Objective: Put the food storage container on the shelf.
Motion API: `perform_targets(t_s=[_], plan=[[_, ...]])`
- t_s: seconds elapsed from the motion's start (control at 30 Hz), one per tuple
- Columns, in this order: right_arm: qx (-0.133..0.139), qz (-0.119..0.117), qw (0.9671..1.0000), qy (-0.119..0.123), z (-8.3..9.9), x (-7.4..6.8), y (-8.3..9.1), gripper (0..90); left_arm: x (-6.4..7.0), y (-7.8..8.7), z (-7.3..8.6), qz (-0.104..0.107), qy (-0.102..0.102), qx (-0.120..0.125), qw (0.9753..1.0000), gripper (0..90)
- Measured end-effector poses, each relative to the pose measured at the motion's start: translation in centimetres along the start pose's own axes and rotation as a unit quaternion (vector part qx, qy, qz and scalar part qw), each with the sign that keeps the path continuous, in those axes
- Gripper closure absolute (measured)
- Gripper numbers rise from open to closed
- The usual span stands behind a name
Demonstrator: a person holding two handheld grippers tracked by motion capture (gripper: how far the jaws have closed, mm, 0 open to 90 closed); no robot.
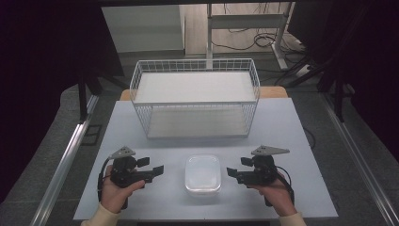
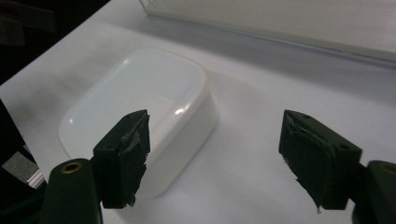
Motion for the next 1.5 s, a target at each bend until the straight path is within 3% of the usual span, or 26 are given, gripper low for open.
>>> perform_targets(t_s=[0.2,0.3,0.4,0.43,0.57,0.83,1.0,1.13,1.17,1.27,1.4,1.5], plan=[[-0.014,-0.017,0.9996,-0.015,-1.7,-1.1,-1.5,27.3,1.3,-1.6,-1.2,0.009,0.0,-0.017,0.9998,24.4],[-0.008,-0.018,0.9995,-0.026,-2.0,-1.3,-2.1,28.4,2.1,-2.3,-1.4,0.029,0.003,-0.021,0.9994,24.3],[-0.001,-0.023,0.9988,-0.043,-1.8,-1.4,-2.5,29.2,2.6,-2.8,-1.3,0.039,0.004,-0.03,0.9988,24.3],[-0.016,-0.024,0.9985,-0.048,-1.1,-1.4,-2.9,29.7,2.9,-3.2,-1.1,0.05,0.011,-0.035,0.998,24.2],[-0.016,-0.033,0.9975,-0.06,-0.5,-1.6,-2.9,31.5,3.0,-4.2,-0.4,0.07,0.033,-0.047,0.9959,24.3],[-0.024,-0.048,0.996,-0.071,0.1,-2.1,-3.2,33.1,3.2,-5.2,0.0,0.078,0.047,-0.055,0.9944,24.5],[-0.03,-0.048,0.9958,-0.072,0.6,-2.1,-3.4,33.8,3.2,-5.6,0.1,0.068,0.048,-0.052,0.9952,25.1],[-0.035,-0.049,0.9956,-0.072,1.0,-2.1,-3.6,34.2,3.3,-6.3,0.3,0.078,0.055,-0.06,0.9936,25.2],[-0.036,-0.049,0.9954,-0.074,1.1,-2.1,-3.7,34.6,3.5,-6.6,0.6,0.095,0.075,-0.066,0.9904,25.2],[-0.038,-0.052,0.995,-0.077,1.1,-2.2,-3.8,35.7,3.3,-7.0,0.9,0.093,0.075,-0.073,0.9901,26.0],[-0.039,-0.053,0.994,-0.087,1.3,-2.2,-4.0,37.5,3.5,-7.2,1.1,0.104,0.083,-0.079,0.9879,26.1],[-0.041,-0.067,0.9913,-0.105,1.5,-2.2,-4.4,39.8,3.7,-7.4,1.3,0.113,0.085,-0.082,0.9866,30.2]])
Point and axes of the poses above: each handheld gripper's, and its own axes: y roughly backward along the jaws, z roughly out of its underside, x roughly to its right, the point moved 8 cm from there along -y, roughly forward along the jaws, and after that the axes turned 2 degrees about x, right-handed, at the moved point
